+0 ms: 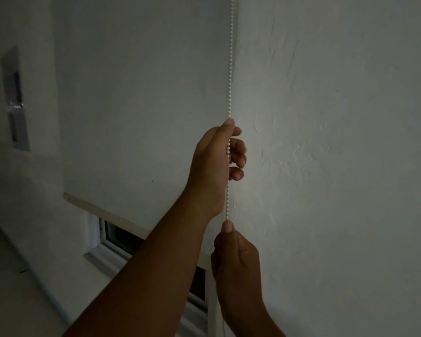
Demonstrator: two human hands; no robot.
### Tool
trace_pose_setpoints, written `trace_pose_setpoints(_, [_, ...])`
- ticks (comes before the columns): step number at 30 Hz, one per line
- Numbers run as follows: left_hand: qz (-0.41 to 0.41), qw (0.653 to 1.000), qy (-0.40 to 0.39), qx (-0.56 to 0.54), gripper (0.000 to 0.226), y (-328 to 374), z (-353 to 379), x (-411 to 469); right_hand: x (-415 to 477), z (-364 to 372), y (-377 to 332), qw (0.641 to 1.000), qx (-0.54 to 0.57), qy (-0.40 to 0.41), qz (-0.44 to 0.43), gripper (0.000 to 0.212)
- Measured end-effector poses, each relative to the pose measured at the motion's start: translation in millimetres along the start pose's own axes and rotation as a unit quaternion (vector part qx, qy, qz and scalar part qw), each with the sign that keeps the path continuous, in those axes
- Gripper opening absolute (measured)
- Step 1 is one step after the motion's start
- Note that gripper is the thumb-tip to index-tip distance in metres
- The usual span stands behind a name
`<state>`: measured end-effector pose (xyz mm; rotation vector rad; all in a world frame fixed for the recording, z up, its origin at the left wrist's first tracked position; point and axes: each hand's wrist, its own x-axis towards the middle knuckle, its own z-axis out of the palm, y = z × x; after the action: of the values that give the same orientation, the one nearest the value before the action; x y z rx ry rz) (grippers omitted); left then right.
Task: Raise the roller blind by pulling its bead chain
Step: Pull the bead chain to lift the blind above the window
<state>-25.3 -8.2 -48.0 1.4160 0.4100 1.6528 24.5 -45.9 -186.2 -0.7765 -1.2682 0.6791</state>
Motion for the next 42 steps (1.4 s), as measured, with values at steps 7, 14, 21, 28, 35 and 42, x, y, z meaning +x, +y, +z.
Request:
trace_pose_setpoints(7, [0.020,0.997,0.026,-0.076,0.031,-2,4,0,-4,-3,2,0.999,0.028,-0.021,0.028,0.044])
trace_pose_setpoints(14, [0.032,0.990,0.109,-0.082,0.036,-16,-3,-10,-3,-8,16,0.998,0.006,-0.008,0.062,0.047])
trace_pose_setpoints(21, [0.062,0.987,0.148,-0.021,0.037,-28,-14,-21,10,-25,10,0.990,-0.063,-0.035,0.119,0.039])
trace_pose_setpoints(28, [0.061,0.988,0.145,0.007,0.036,-45,-18,-38,49,-32,-38,0.995,-0.038,-0.009,0.097,0.037])
trace_pose_setpoints(35, [0.009,0.988,0.149,0.029,0.035,-71,-18,-71,82,-22,-77,0.997,0.019,-0.020,0.070,0.032])
trace_pose_setpoints(42, [-0.059,0.981,0.181,0.018,0.028,-96,-19,-97,100,-6,-91,0.988,0.093,-0.095,0.080,0.036])
